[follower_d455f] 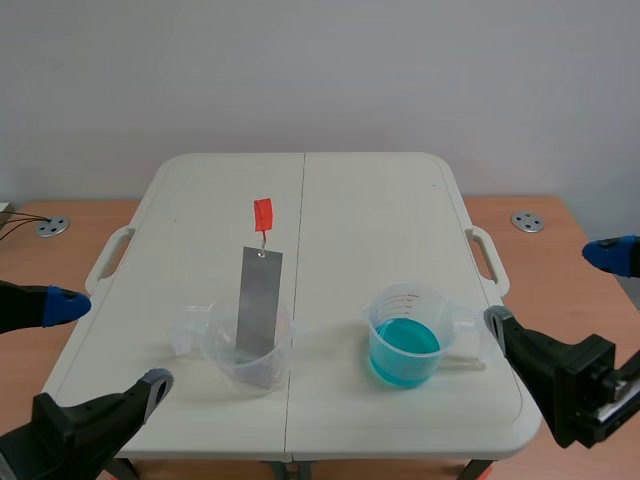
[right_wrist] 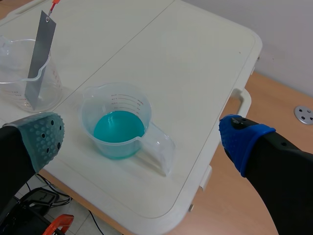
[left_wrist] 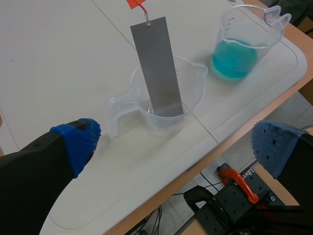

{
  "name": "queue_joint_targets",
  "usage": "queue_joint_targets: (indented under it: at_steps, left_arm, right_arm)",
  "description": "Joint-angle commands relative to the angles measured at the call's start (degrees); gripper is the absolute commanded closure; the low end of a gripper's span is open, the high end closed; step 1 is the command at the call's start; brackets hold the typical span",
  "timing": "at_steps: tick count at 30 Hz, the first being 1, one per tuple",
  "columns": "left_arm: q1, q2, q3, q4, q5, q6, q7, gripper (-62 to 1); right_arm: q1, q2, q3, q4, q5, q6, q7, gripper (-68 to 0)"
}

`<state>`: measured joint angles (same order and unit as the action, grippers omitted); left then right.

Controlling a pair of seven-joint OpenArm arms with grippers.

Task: Hold the metal plate by the orange handle, dip it into the blue solution, take it out and point at it, then put the plate back in the beaker on the left.
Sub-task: 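Lift the metal plate out of the left beaker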

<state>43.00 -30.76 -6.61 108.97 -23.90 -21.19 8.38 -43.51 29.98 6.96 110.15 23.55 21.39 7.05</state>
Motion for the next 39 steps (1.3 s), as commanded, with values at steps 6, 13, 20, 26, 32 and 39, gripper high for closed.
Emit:
queue_joint_targets:
  at_steps: [6,13,20,26,32,39]
  left_arm:
    - [-0.2,0.6,-0.4,0.6,-0.4,-0.5,-0.8,-62.3]
    - [-0.2,0.6,-0.4,0.6,-0.4,-0.5,-0.9,-62.3]
    - [-0.2,0.6,-0.4,0.6,-0.4,-0.5,-0.9,-62.3]
    - [-0.2,0.6,-0.4,0.6,-0.3,-0.5,-0.8,-62.3]
    - [0.2,0.5,-0.4,0.6,-0.3,-0.3,1.1,-54.6]
    - [0.2,0.5,-0.4,0.6,-0.1,-0.3,2.2,-5.1]
  right_arm:
    - [0.6,0.0,0.1,0.6,0.6,-0.2,0.8,-66.3]
    - [0.6,0.0,0.1,0.6,0.6,-0.2,0.8,-66.3]
    - [0.6,0.0,0.1,0.6,0.6,-0.2,0.6,-66.3]
    - [0.6,0.0,0.1,0.6,0.6,-0.2,0.6,-66.3]
    - [0.6,0.0,0.1,0.6,0.6,-0.2,0.6,-66.3]
    - [0.7,0.0,0.1,0.6,0.6,-0.2,0.9,-66.3]
